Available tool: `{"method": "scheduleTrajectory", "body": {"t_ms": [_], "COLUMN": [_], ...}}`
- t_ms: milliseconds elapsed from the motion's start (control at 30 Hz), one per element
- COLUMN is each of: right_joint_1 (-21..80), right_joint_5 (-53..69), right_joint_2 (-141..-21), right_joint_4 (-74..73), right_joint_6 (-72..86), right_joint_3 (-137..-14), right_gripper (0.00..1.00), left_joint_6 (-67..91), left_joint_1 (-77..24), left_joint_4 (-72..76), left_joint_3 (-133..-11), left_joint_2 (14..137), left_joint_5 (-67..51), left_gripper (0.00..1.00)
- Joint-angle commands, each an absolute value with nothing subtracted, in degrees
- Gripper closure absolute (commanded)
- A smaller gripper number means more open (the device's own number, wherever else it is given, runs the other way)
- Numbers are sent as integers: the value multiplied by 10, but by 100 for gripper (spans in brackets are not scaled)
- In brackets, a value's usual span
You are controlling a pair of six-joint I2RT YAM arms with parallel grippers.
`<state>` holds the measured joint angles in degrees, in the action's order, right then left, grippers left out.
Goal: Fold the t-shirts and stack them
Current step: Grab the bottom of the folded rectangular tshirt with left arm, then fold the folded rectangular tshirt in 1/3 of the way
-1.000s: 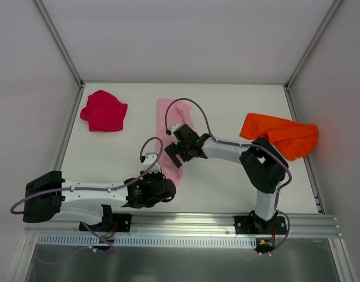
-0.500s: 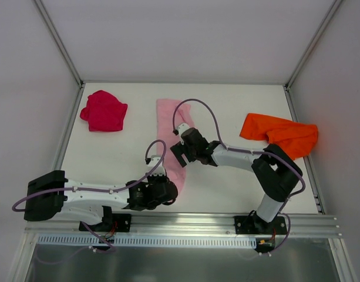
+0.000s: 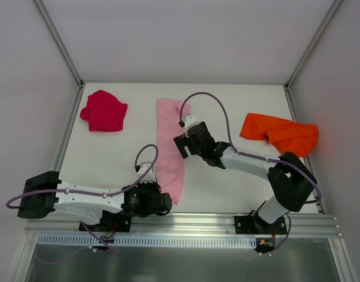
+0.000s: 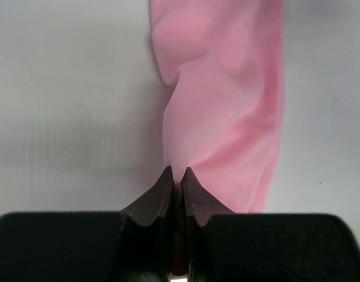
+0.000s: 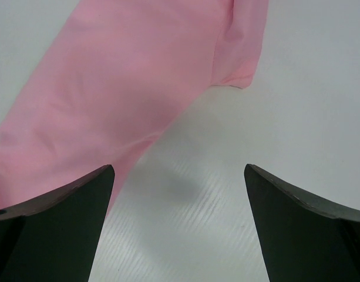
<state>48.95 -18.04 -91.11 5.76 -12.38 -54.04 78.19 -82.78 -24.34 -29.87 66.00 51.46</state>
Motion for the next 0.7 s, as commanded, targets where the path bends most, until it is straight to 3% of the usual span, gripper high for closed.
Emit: {"method": "scheduleTrajectory", "body": {"t_ms": [0, 367, 500, 667], "right_joint_1": [489, 490, 491, 509], "right_joint_5": [-187, -167, -223, -327], "right_joint_2": [-879, -876, -851, -733], "right_joint_4": [71, 109, 135, 193], "right_joint_6": [-107, -91, -80, -63], "right_joint_3": [-530, -476, -433, -333], "right_gripper": [0, 0, 0, 0], "left_joint_6": [873, 721, 689, 635], "left_joint_1": [-845, -837, -809, -747], "left_joint_4": [-357, -277, -237, -172], "left_joint_3": [-334, -401, -407, -401], "left_joint_2": [647, 671, 687, 716], "left_joint_5": [576, 637, 626, 588], "left_gripper": [100, 100, 100, 100]}}
